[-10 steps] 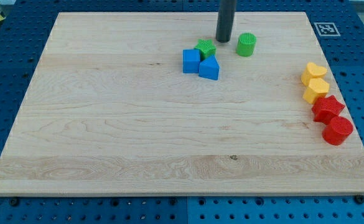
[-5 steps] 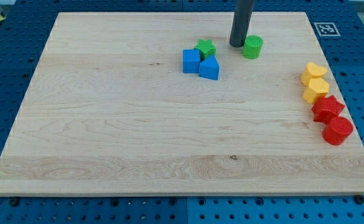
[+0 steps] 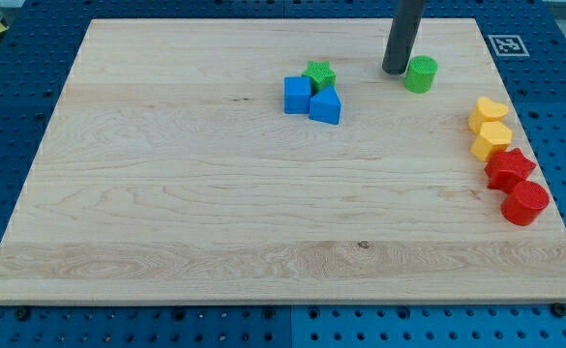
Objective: Move the green circle to the yellow heart
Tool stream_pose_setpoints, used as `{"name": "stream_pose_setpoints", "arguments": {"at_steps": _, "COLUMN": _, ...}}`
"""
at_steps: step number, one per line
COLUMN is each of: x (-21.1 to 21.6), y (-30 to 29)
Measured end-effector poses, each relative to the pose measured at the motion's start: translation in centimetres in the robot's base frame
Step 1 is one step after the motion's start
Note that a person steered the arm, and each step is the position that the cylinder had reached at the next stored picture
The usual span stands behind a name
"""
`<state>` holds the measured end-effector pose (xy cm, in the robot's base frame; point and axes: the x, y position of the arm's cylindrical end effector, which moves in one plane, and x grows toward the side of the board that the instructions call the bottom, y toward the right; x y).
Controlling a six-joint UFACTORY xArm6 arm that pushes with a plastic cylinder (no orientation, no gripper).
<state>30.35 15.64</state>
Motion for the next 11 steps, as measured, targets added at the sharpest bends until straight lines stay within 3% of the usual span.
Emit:
{"name": "stream_pose_setpoints", "arguments": {"at_steps": 3, "x": 1.6, "y": 6.2}}
{"name": "stream_pose_setpoints", "arguments": {"at_steps": 5, "x": 1.5, "y": 3.3}}
{"name": "stream_pose_setpoints", "arguments": {"at_steps": 11, "x": 2.9, "y": 6.8}}
